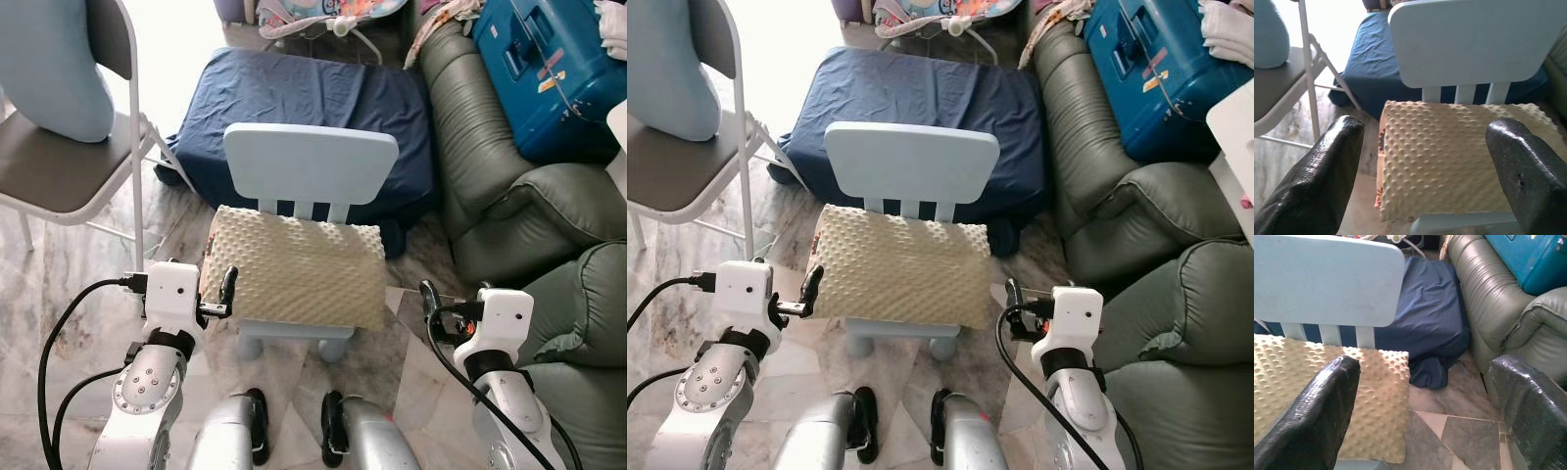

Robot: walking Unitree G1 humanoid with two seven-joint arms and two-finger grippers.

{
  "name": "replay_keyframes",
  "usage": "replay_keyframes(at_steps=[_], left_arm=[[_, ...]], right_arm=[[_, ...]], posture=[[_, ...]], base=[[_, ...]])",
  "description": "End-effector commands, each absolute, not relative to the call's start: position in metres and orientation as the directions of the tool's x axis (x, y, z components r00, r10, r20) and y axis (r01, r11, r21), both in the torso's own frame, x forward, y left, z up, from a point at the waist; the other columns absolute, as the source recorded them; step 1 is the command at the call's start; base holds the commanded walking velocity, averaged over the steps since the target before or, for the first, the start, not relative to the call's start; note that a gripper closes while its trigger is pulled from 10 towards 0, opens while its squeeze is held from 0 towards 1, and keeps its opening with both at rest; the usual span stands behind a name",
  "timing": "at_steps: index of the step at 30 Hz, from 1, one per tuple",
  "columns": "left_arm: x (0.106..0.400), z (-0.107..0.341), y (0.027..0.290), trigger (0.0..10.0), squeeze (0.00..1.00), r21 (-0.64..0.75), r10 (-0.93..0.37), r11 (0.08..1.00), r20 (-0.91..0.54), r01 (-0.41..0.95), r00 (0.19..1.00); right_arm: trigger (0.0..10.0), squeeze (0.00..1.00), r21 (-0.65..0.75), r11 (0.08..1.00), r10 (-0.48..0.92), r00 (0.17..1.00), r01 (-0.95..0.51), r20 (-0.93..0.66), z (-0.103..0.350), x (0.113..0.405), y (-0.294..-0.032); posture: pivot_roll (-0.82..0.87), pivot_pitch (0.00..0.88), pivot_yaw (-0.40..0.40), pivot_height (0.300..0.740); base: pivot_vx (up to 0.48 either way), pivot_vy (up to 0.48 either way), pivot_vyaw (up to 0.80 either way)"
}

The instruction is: Move the pillow to the sofa

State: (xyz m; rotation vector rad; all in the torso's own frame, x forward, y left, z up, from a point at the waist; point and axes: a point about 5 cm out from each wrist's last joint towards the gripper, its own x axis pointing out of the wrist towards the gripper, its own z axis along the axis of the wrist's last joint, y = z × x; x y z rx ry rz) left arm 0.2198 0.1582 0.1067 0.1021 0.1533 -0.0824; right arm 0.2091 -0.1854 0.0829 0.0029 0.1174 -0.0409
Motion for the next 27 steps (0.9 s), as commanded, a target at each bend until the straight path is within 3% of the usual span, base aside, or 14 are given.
replay_keyframes(at_steps=[1, 27], left_arm=[[0.219, 0.109, 0.155, 10.0, 0.00, 0.092, -0.090, 0.990, -0.150, 0.105, 0.985], [0.218, 0.109, 0.165, 10.0, 0.00, 0.170, 0.020, 0.985, -0.111, -0.001, 0.994]], right_arm=[[10.0, 0.00, -0.012, 0.999, -0.048, 0.992, 0.047, -0.118, 0.084, 0.206, -0.189], [10.0, 0.00, -0.001, 1.000, -0.021, 0.993, 0.021, -0.115, 0.083, 0.210, -0.186]], posture=[[-0.01, 0.248, -0.068, 0.740], [-0.01, 0.240, -0.073, 0.610]], base=[[0.000, 0.000, 0.00], [0.000, 0.000, 0.00]])
